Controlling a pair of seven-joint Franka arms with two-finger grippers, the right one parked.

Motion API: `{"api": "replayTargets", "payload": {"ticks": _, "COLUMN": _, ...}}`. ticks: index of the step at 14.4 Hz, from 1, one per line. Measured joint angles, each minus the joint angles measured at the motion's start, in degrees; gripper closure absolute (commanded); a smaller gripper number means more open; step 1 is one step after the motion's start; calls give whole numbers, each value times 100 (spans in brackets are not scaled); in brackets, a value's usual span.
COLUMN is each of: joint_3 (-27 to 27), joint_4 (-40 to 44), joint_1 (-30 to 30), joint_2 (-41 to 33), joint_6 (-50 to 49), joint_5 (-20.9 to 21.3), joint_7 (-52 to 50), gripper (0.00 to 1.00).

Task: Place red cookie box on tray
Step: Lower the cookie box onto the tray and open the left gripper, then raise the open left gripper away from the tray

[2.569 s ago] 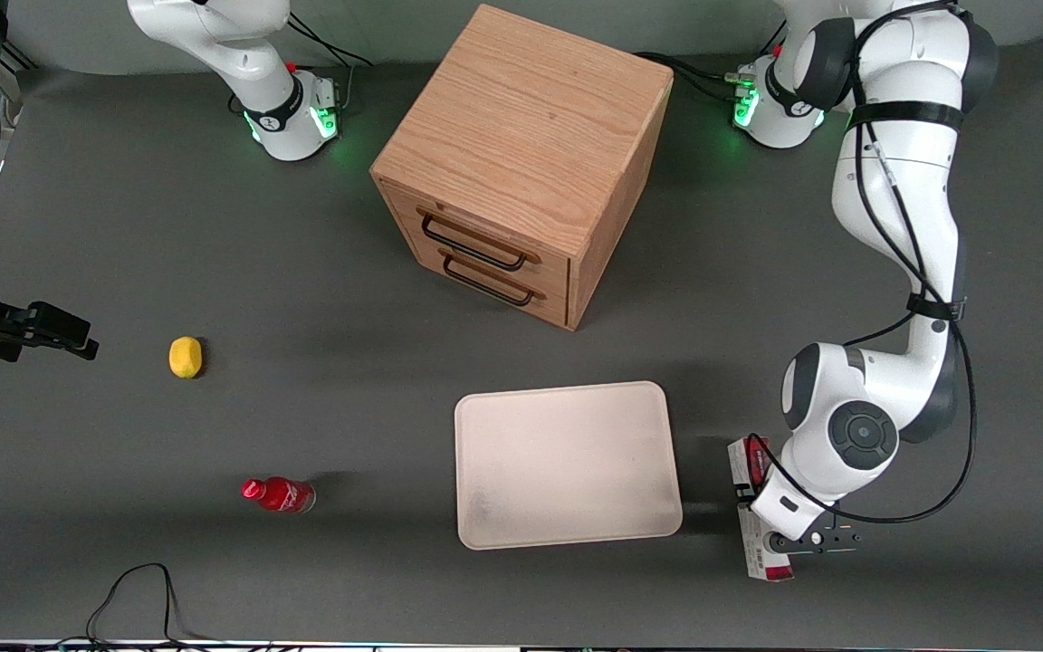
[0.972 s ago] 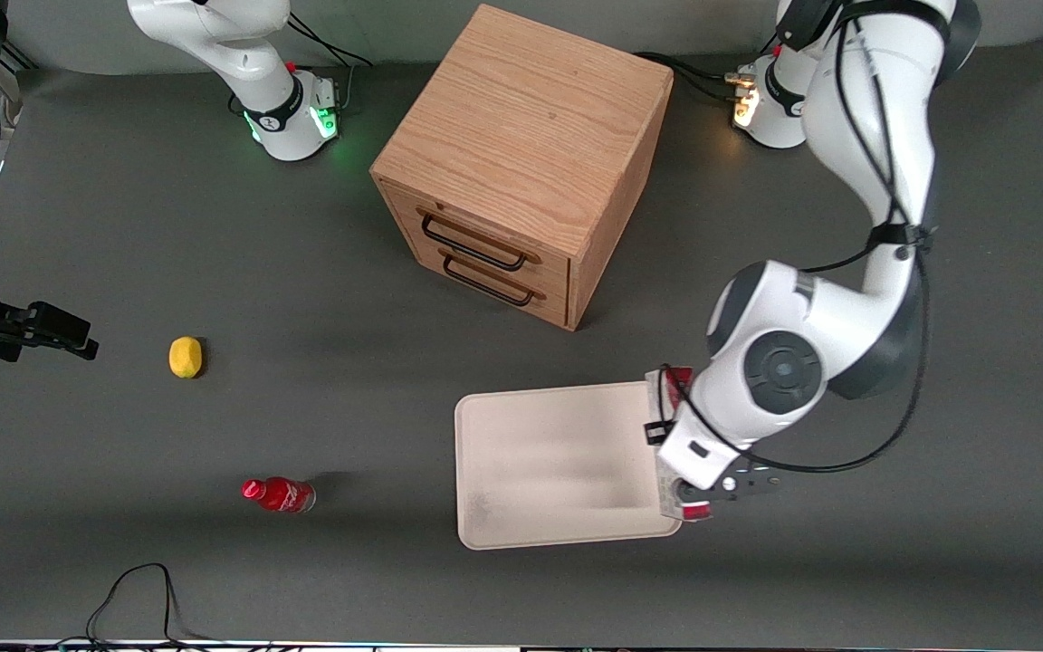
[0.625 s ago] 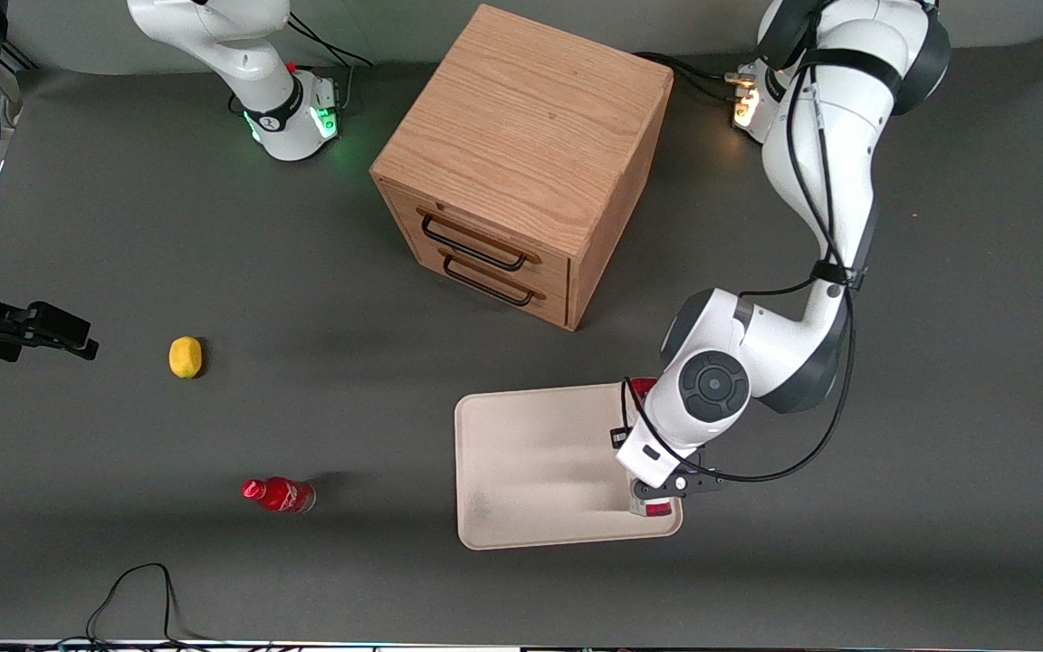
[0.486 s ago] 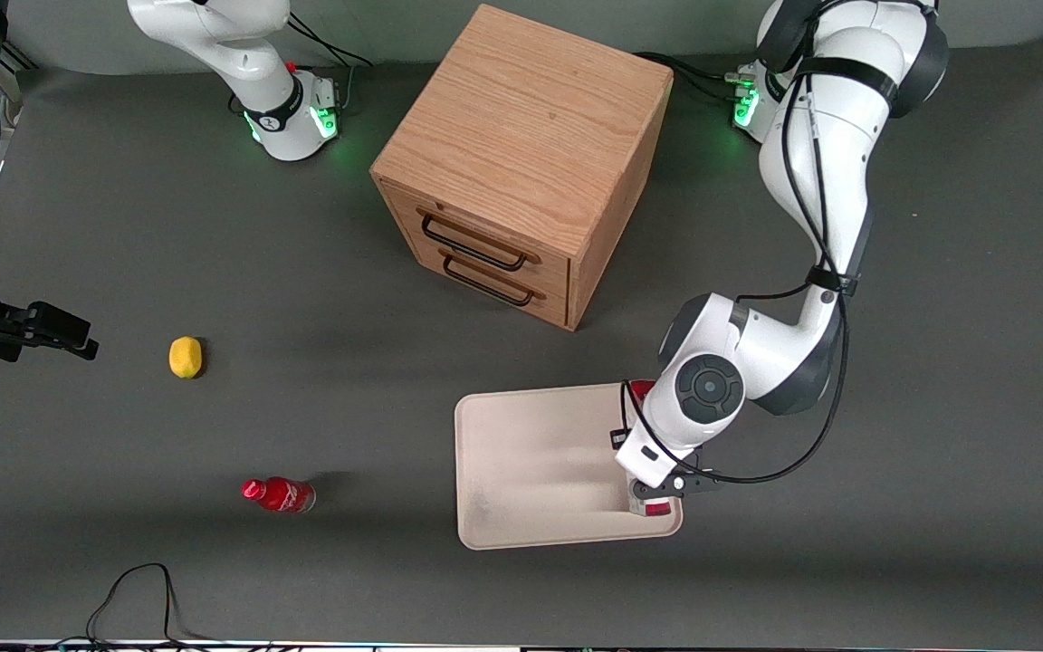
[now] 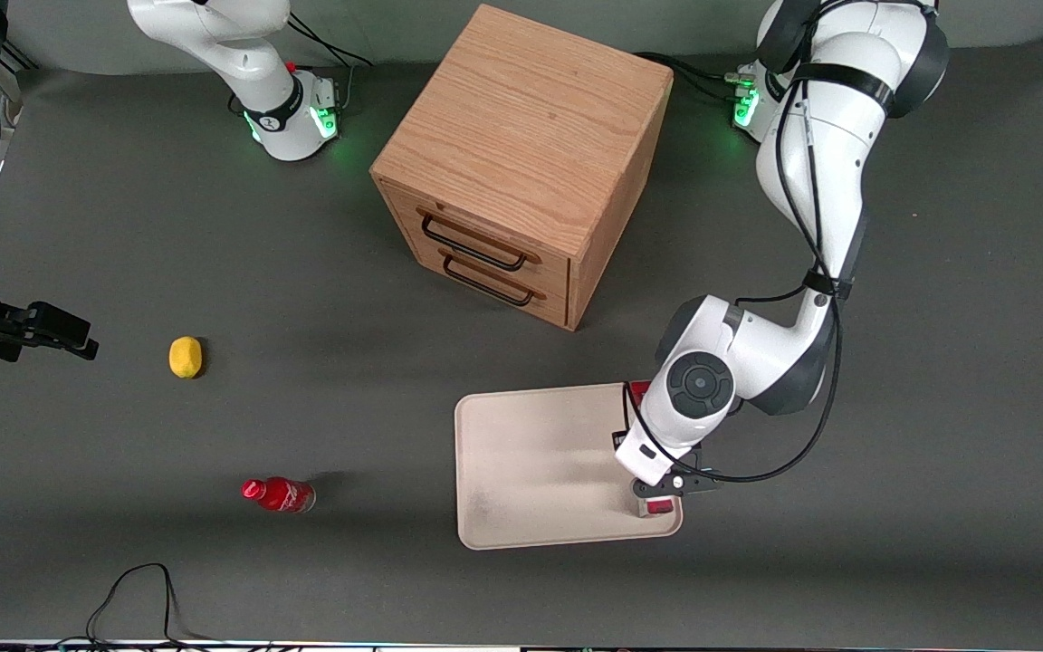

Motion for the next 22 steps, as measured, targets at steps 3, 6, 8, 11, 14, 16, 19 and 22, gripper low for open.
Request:
{"api": "replayTargets", "payload": {"ticks": 3, "joint_3": -2, "joint_4": 0, "joint_1": 23, "joint_2": -74, "joint_6": 85, "joint_5": 45, "joint_7": -28, "gripper": 0}}
{"api": "replayTargets", "payload": {"ticks": 6, "joint_3": -38, "joint_4": -241, "joint_1": 266, "joint_2": -590, "joint_6": 51, "joint_5": 45, "joint_7": -38, "gripper": 0}}
{"api": "replayTargets", "payload": {"ticks": 8, "joint_3": -57, "joint_4": -669, "joint_1": 469, "joint_2": -1245, "joint_6": -250, "joint_5": 45, "joint_7": -37, "gripper": 0}}
{"api": "replayTargets", "payload": {"ticks": 11, "joint_3": -57, "joint_4": -1363, "joint_1": 801, "joint_2": -2340, "joint_6": -974, "joint_5": 48, "joint_7": 212, "gripper": 0}}
{"api": "replayTargets", "payload": {"ticks": 14, "joint_3": -31, "joint_4": -1964, "joint_1": 1320, "joint_2": -3459, "joint_6": -1770, "joint_5": -72, "joint_7": 1246, "gripper": 0}}
{"api": "replayTargets", "payload": {"ticks": 16, "joint_3": 126, "joint_4": -2334, "joint_1": 1637, "joint_2": -4087, "joint_6": -2031, "joint_5": -301, "joint_7": 1944, "gripper": 0}}
{"api": "replayTargets", "payload": {"ticks": 19, "joint_3": 373, "joint_4": -2809, "joint_1": 1936, "joint_2": -4778, "joint_6": -2300, "joint_5": -496, "joint_7": 2724, "gripper": 0}}
{"api": "replayTargets", "payload": {"ticks": 22, "joint_3": 441, "joint_4": -2982, "joint_1": 2000, "joint_2": -5154, "joint_6": -2567, "joint_5": -512, "joint_7": 2941, "gripper": 0}}
